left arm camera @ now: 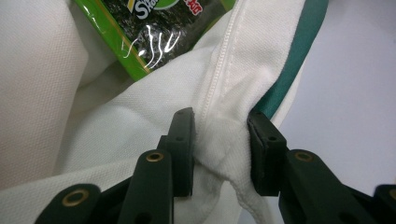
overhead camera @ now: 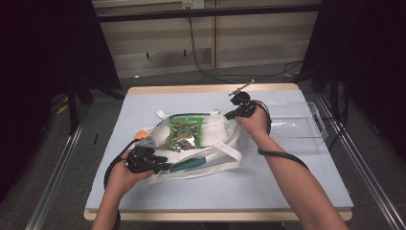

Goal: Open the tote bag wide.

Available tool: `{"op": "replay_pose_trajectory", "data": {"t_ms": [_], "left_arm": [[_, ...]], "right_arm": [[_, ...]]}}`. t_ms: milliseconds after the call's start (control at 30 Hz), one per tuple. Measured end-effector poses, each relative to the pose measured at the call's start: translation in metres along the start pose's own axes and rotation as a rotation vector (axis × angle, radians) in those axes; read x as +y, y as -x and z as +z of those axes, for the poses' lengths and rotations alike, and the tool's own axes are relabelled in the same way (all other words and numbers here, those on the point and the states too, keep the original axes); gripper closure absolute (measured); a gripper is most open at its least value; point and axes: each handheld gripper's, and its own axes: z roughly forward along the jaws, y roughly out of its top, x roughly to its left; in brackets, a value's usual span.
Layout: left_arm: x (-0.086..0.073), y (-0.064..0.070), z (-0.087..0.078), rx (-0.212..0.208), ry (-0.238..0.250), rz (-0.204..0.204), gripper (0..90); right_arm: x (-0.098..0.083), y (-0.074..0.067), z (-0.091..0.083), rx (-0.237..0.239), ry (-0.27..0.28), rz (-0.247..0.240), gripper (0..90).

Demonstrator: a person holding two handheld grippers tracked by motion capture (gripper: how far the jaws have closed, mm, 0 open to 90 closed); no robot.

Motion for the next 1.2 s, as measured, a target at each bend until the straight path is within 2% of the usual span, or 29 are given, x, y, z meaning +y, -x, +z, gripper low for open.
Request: {"op": "replay_pose_trajectory", "data": {"t_ms": [233, 367, 500, 567, 633, 867, 1033, 1133, 1200], "left_arm": [[-0.001, -0.002, 0.001, -0.004, -0.009, 0.008, 66.2], [0.000, -0.002, -0.001, -0.002, -0.005, 0.004, 65.8], [0.002, -0.001, -0.002, 0.005, 0.013, -0.019, 65.5], [0.003, -0.001, -0.003, 0.012, 0.012, -0.015, 65.5], [0.004, 0.000, -0.004, 0.016, 0.013, -0.015, 65.5], [0.004, 0.000, -0.005, 0.018, 0.019, -0.023, 65.7], [0.005, 0.000, -0.005, 0.019, 0.027, -0.026, 65.9], [0.005, 0.000, -0.005, 0.021, 0.028, -0.027, 66.0], [0.005, 0.000, -0.005, 0.023, 0.028, -0.027, 66.2]], "right_arm": [[0.000, -0.002, 0.000, -0.008, -0.009, -0.006, 87.6], [0.000, -0.004, -0.002, -0.009, 0.005, -0.017, 83.5], [0.002, -0.008, -0.008, 0.002, 0.029, -0.034, 79.7], [0.002, -0.011, -0.011, -0.002, 0.041, -0.043, 78.1], [0.003, -0.013, -0.014, 0.002, 0.061, -0.028, 75.7], [0.008, -0.022, -0.026, -0.005, 0.094, -0.070, 71.8], [0.014, -0.027, -0.035, -0.001, 0.123, -0.072, 63.2], [0.018, -0.032, -0.040, -0.008, 0.124, -0.091, 63.2], [0.018, -0.035, -0.040, 0.009, 0.131, -0.097, 63.6]]}}
